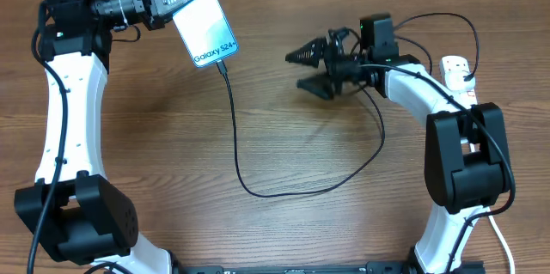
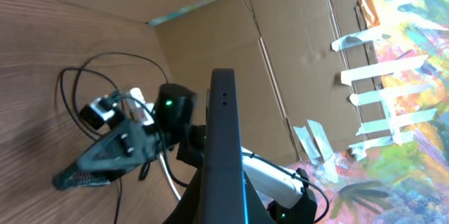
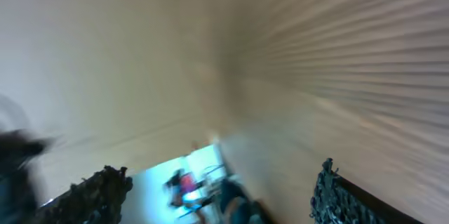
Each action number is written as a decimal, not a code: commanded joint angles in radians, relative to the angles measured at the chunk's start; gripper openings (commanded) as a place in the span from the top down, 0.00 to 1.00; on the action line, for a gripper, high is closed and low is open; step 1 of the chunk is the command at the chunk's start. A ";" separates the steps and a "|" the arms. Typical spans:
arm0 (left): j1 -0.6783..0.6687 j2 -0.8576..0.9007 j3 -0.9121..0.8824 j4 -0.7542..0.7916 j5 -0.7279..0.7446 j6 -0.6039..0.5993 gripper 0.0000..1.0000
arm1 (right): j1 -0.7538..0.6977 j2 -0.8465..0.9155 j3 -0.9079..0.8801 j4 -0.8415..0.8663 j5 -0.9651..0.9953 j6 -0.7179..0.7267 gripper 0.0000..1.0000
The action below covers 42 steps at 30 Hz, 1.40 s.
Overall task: Plug charger to phone and switch on socket
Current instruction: 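Lower the phone with the left gripper onto the table center, then hold the phone flat on the table with the left gripper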
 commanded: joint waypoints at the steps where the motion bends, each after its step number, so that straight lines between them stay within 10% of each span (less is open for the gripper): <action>1: -0.039 -0.011 0.013 -0.064 -0.024 0.085 0.96 | 0.002 -0.010 0.008 -0.188 0.292 -0.243 0.13; 15: -0.235 0.087 0.013 -0.570 -0.362 0.529 0.96 | 0.002 -0.214 0.008 -0.496 0.835 -0.301 0.14; 42: -0.439 0.433 0.013 -0.549 -0.539 0.536 0.96 | 0.002 -0.399 0.008 -0.604 0.954 -0.319 0.14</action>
